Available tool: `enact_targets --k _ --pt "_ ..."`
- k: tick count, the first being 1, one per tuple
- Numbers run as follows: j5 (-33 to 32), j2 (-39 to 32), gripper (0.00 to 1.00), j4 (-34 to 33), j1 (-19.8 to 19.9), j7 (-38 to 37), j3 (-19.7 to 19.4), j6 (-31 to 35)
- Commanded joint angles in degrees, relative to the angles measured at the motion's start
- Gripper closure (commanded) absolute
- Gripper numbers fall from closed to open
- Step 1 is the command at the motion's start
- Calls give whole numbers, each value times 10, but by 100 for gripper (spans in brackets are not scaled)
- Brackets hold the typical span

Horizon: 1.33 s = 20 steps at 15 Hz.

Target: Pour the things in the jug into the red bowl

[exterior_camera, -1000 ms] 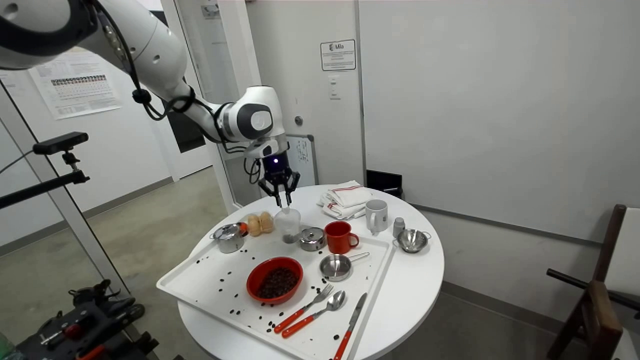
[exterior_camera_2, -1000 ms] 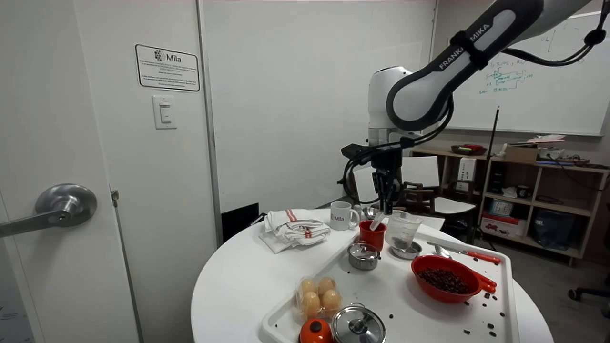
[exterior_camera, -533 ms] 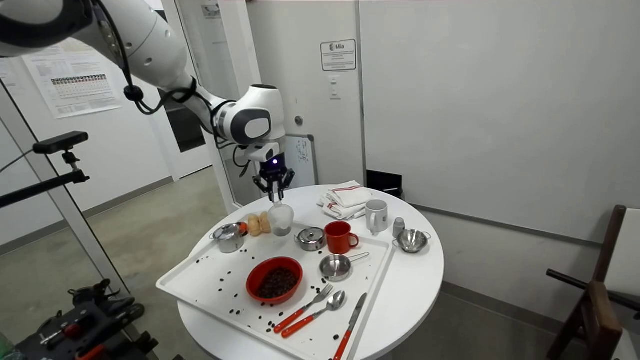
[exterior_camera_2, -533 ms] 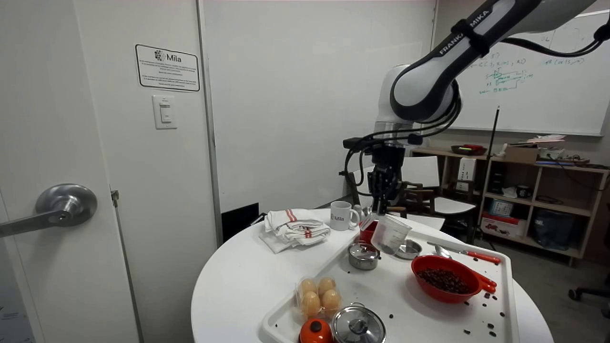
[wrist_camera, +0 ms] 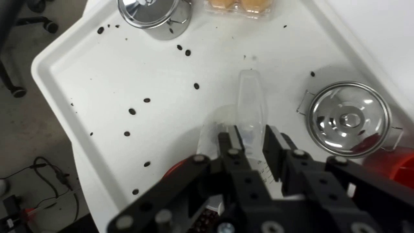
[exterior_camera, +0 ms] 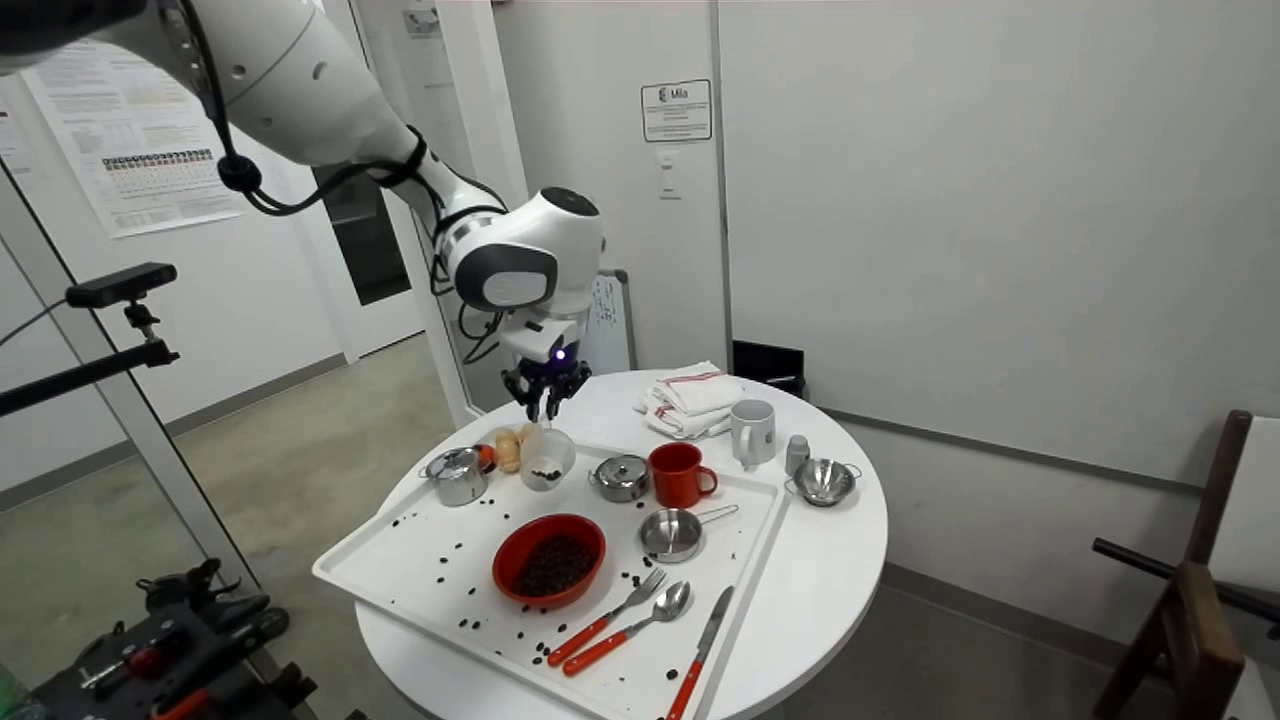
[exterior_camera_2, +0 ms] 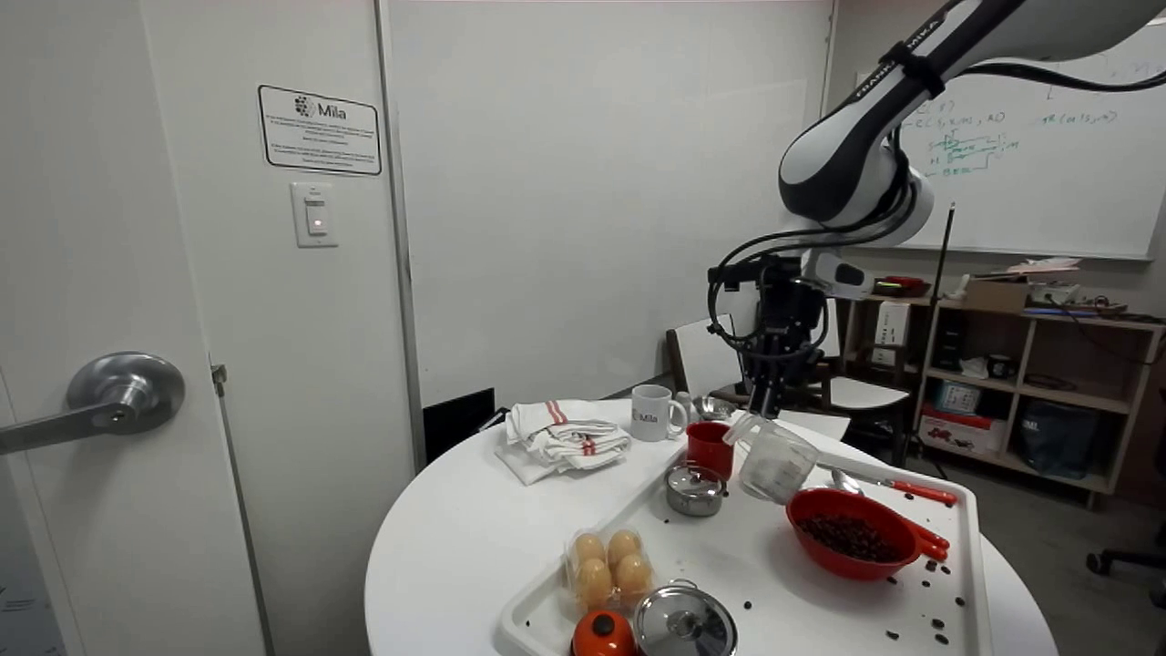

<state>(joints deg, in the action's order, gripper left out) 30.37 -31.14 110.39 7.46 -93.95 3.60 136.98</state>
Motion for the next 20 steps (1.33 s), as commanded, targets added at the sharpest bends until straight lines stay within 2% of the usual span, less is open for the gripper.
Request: enact_targets --k 1,2,5,8,13,20 --pt "51 10 91 22 6 75 5 -40" --pt "63 9 91 24 6 93 5 -49" --pt "158 19 91 48 23 171 8 -36" --pt "246 24 91 70 34 233 -12 -44" --pt "319 22 91 94 39 293 -57 -70" --pt "448 20 91 101 37 406 -73 -70"
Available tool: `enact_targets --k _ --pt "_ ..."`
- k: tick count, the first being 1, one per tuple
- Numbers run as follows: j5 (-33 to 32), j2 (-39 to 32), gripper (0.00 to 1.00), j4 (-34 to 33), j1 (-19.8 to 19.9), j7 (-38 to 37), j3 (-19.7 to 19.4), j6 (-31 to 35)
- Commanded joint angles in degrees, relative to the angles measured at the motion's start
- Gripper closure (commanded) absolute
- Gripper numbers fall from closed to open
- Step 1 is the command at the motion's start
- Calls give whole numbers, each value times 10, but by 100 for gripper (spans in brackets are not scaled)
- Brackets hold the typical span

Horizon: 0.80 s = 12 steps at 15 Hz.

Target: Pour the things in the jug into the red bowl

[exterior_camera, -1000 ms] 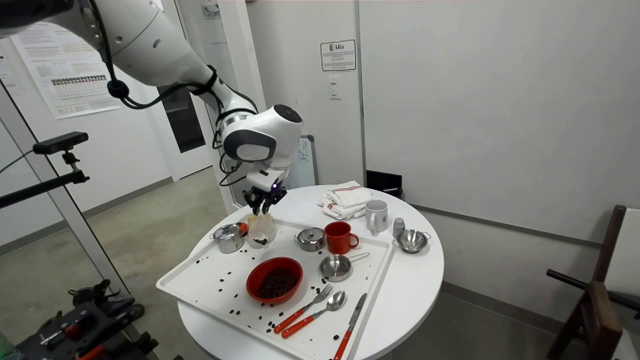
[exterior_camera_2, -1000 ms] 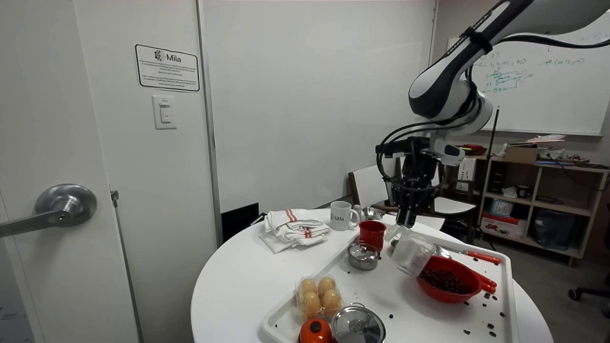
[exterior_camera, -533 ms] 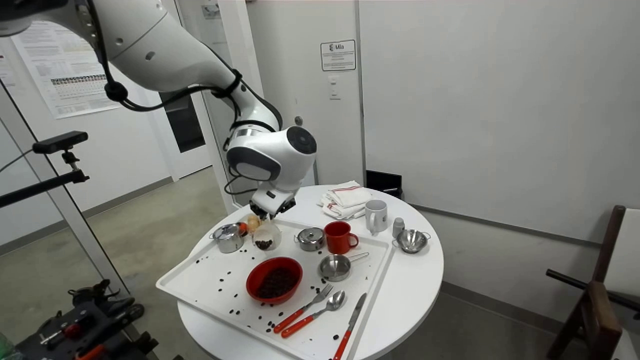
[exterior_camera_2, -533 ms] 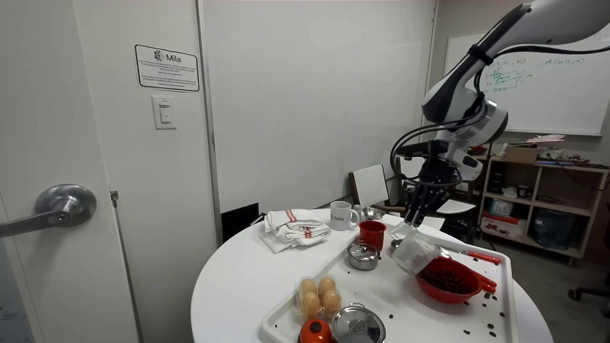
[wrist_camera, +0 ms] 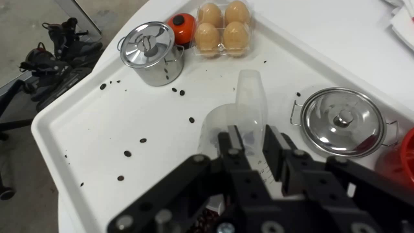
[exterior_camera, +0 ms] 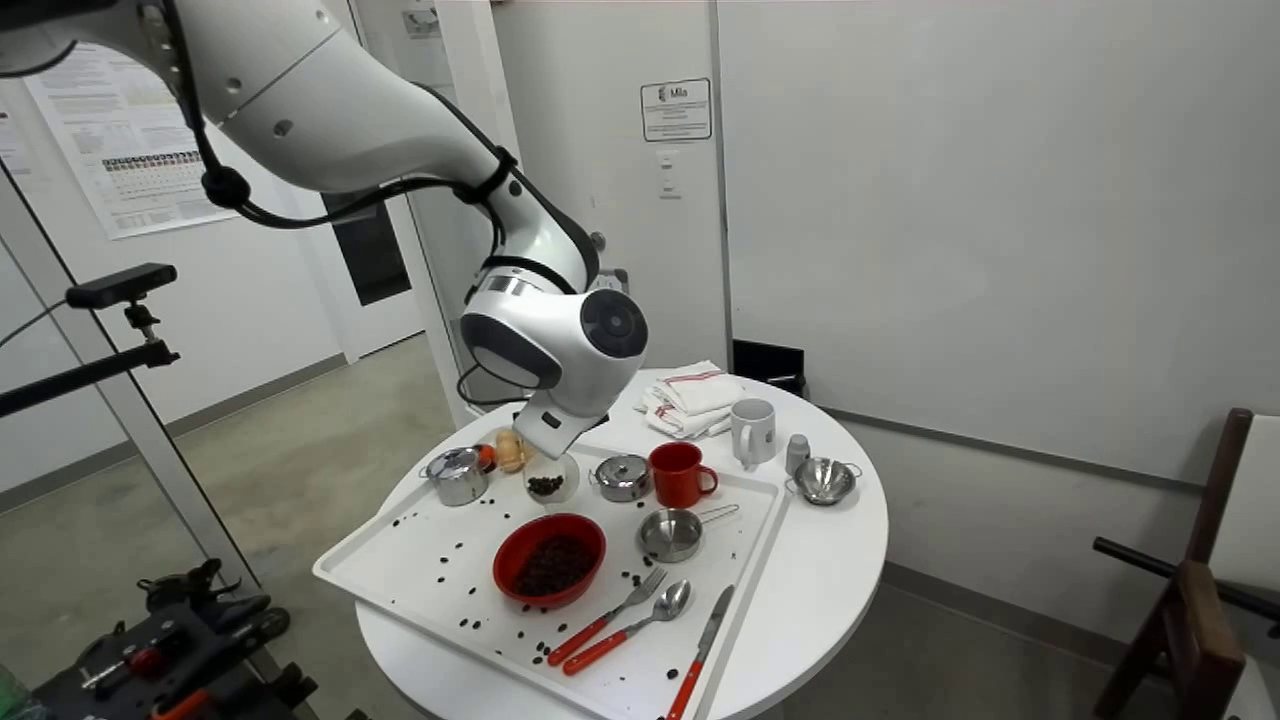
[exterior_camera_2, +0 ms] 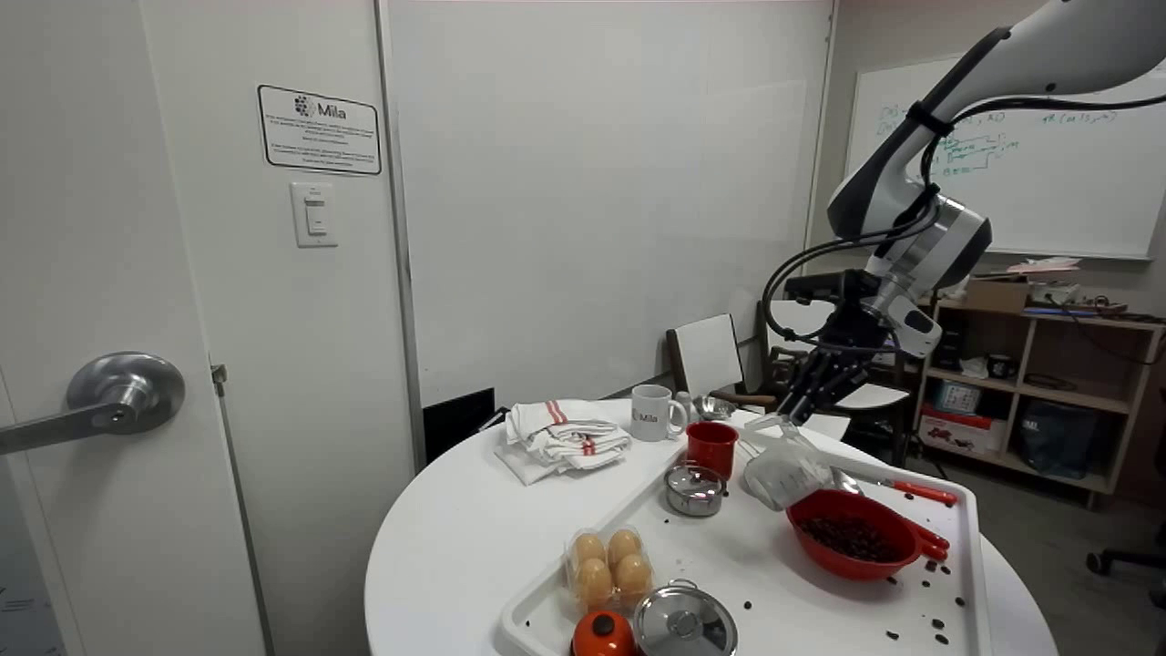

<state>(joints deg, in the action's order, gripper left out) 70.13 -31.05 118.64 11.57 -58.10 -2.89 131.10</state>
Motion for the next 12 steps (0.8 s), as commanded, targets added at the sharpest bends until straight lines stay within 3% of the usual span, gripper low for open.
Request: enact_targets --k 1,5,6,9,10,12 --pt "62 20 91 18 -4 55 -11 -17" --pt "52 -1 91 1 -19 38 -27 -24" --pt "52 -1 76 1 -21 37 -29 -24" --pt "51 -3 76 1 -23 37 -32 -24" --pt "42 -3 90 -2 -28 30 -30 -28" --pt "17 -5 91 -8 -36 18 -31 -44"
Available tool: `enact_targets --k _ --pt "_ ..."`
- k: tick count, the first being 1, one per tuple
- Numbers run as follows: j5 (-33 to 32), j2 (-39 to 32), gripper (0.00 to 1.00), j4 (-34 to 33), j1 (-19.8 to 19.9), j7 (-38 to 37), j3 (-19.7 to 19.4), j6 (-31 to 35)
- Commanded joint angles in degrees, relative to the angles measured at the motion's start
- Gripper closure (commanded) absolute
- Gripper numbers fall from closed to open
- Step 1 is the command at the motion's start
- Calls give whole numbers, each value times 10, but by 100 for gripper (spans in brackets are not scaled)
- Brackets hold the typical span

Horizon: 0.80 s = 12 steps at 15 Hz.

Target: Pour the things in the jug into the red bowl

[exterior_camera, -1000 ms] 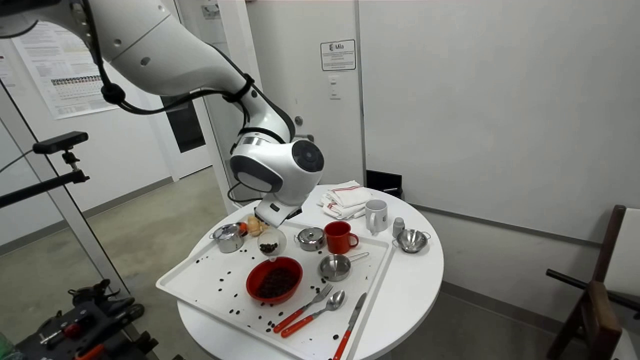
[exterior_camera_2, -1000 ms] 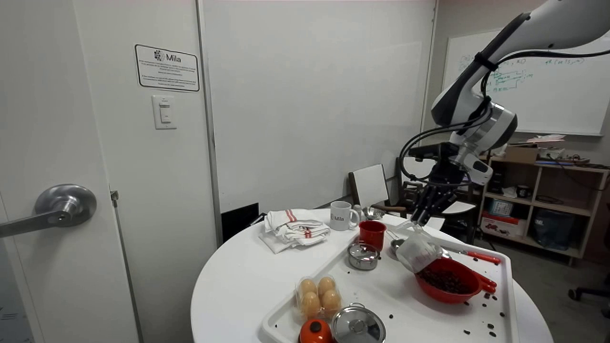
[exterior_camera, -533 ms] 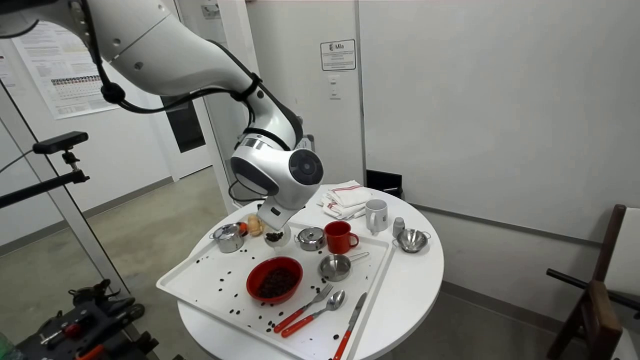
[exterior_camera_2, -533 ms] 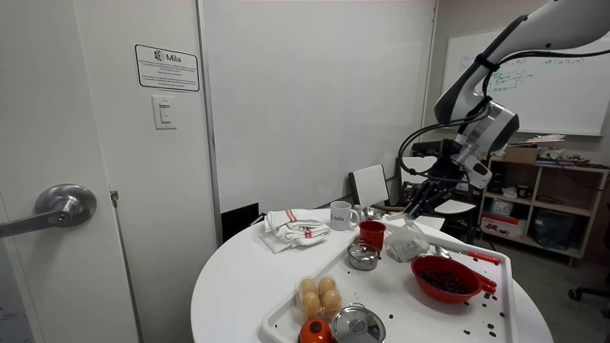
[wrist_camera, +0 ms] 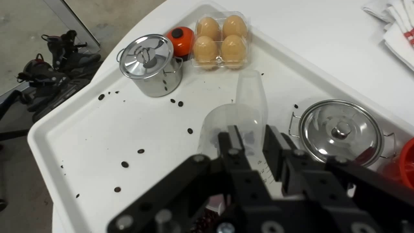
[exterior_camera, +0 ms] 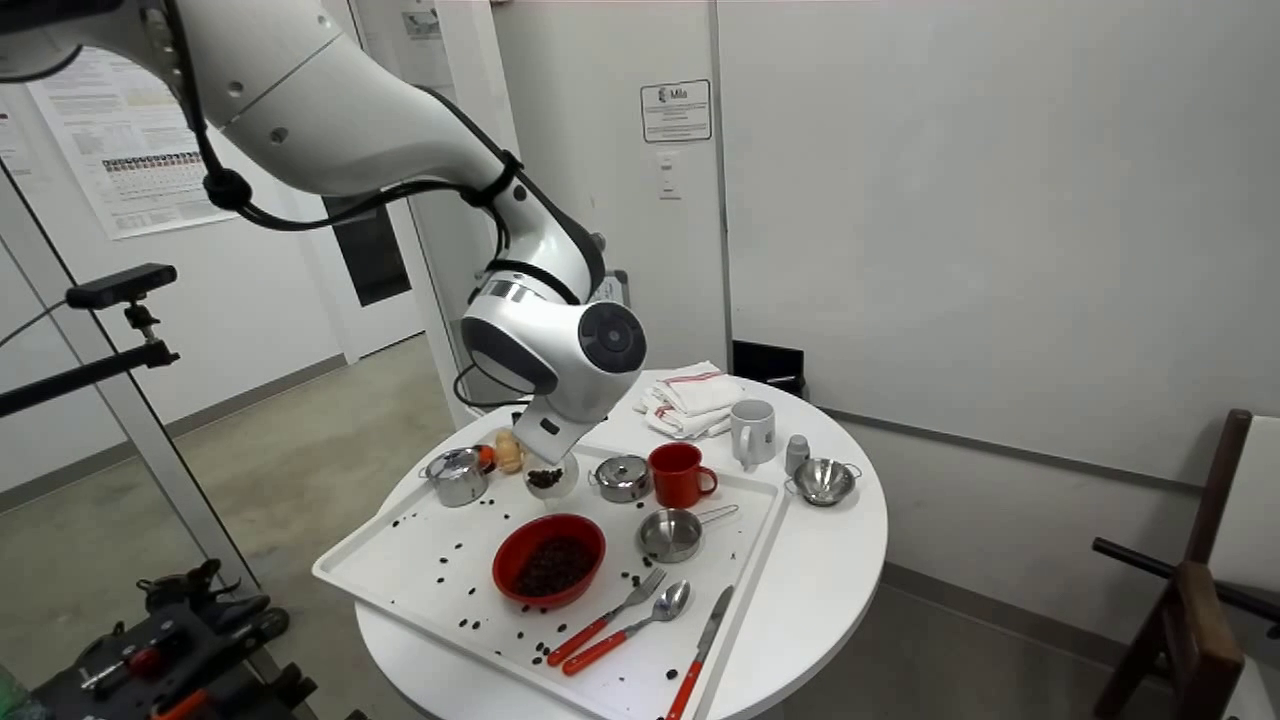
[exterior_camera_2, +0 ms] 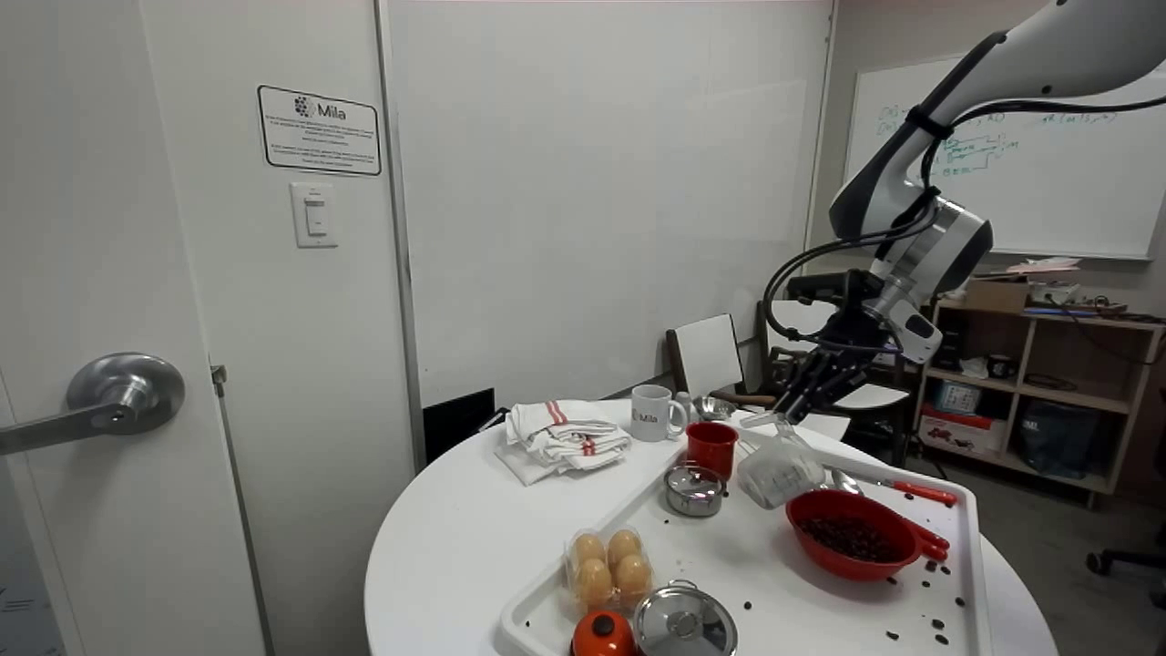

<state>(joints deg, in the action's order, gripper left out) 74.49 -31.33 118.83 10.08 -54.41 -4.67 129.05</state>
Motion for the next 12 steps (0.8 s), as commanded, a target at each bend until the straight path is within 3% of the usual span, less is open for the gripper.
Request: enact_targets --k 1,6,12 --pt "-43 -4 91 -13 -25 -26 -16 -31" --pt "-144 -10 91 -35 -23 -58 -37 -86" --pt "-147 -19 91 -80 45 -31 -52 -268"
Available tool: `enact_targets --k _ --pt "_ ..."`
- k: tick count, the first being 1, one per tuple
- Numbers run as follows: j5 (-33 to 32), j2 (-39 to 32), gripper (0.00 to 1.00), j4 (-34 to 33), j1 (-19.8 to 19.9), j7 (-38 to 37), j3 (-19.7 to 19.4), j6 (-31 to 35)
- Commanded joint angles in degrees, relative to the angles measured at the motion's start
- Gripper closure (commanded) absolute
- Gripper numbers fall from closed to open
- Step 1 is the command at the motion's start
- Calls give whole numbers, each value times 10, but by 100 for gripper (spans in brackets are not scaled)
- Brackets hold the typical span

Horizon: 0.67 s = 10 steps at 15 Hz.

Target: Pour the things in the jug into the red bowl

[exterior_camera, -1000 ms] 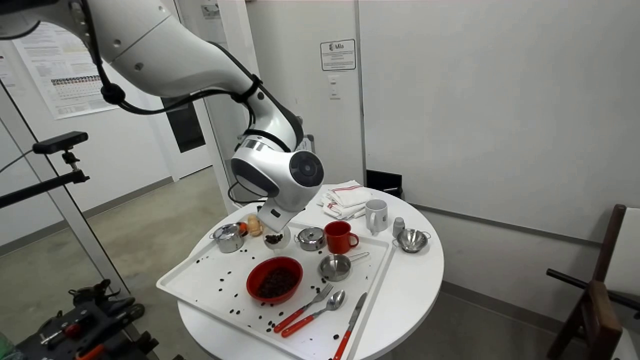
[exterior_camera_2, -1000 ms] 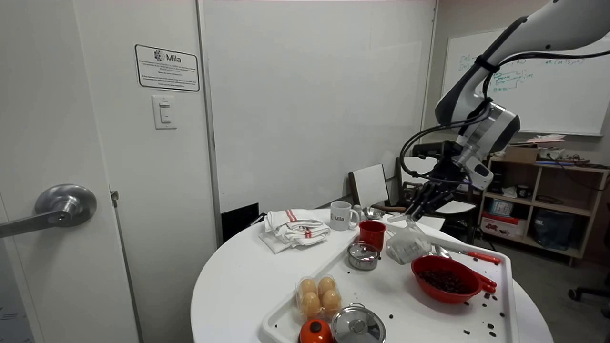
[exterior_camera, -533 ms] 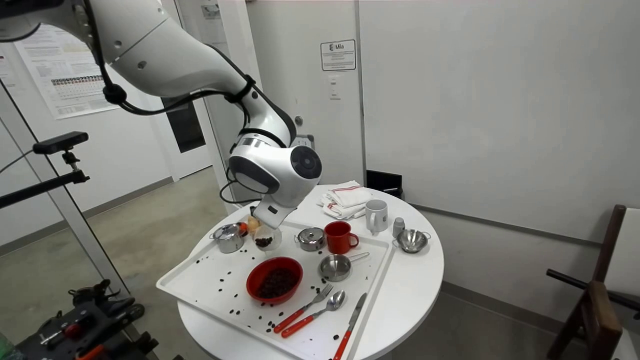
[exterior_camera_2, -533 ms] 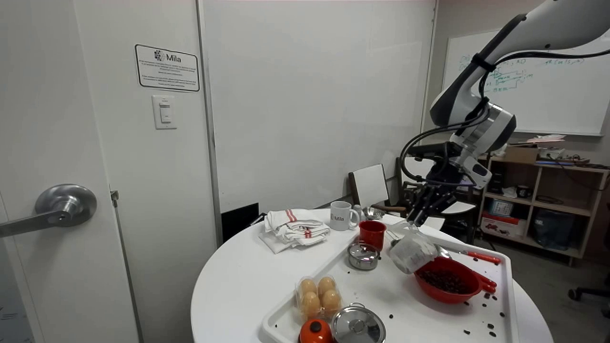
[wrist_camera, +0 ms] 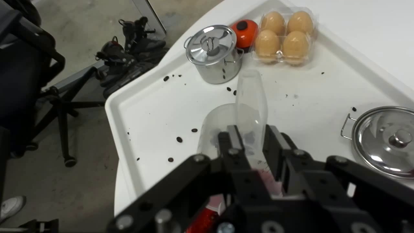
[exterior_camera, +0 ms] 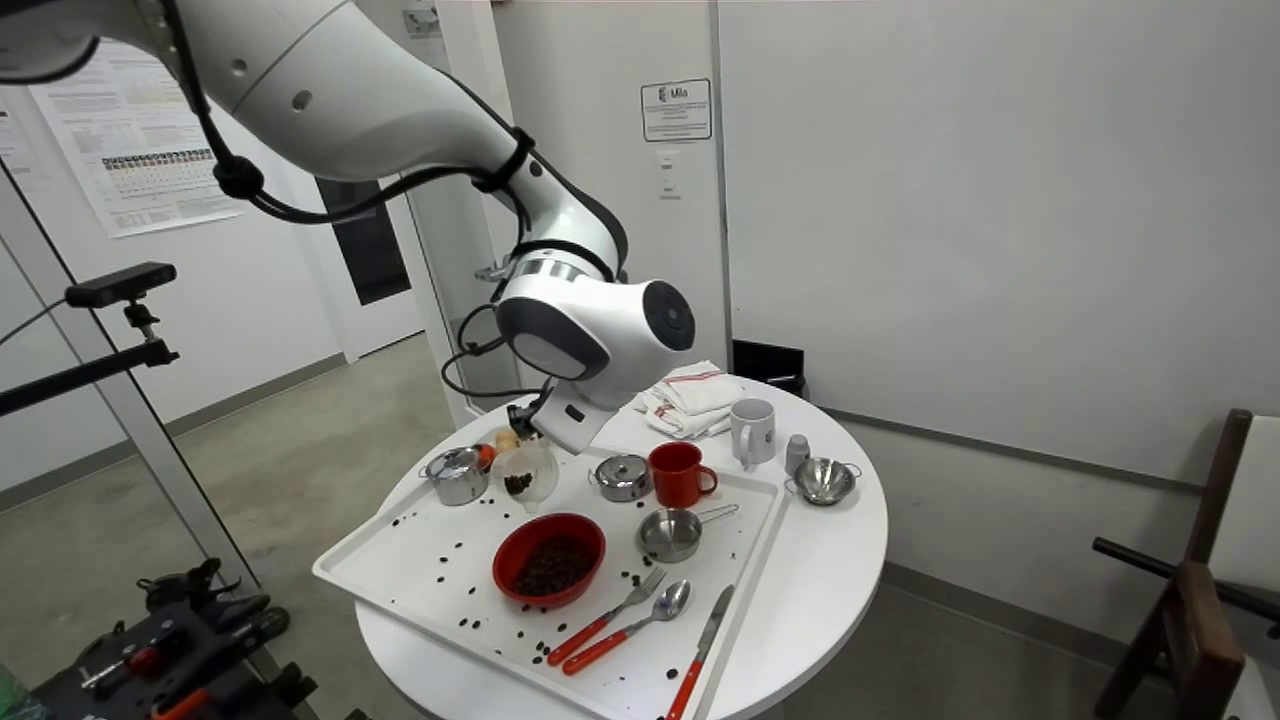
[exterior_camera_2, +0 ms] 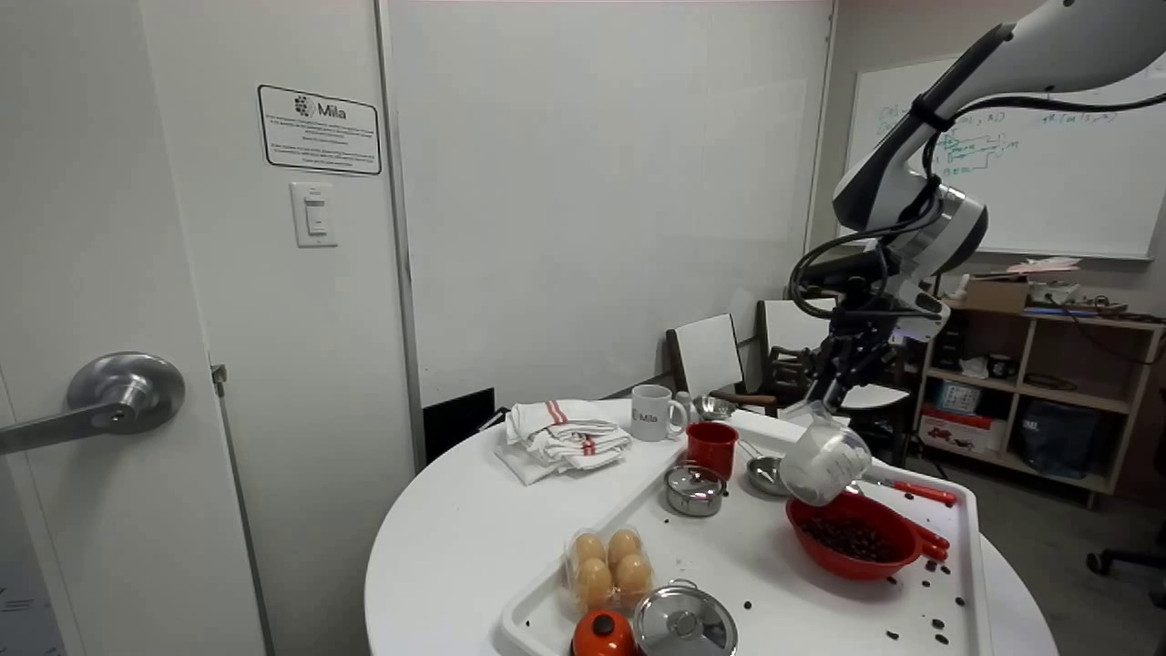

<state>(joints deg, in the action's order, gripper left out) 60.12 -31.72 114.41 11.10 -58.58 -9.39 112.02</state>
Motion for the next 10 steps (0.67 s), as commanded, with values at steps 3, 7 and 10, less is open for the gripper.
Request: enact_targets --k 3,7,10 --pt "7 -33 91 -63 62 10 -12 -193" --pt "23 -66 91 -97 86 12 -15 -296" --pt "34 -91 91 -117 90 15 -17 -347"
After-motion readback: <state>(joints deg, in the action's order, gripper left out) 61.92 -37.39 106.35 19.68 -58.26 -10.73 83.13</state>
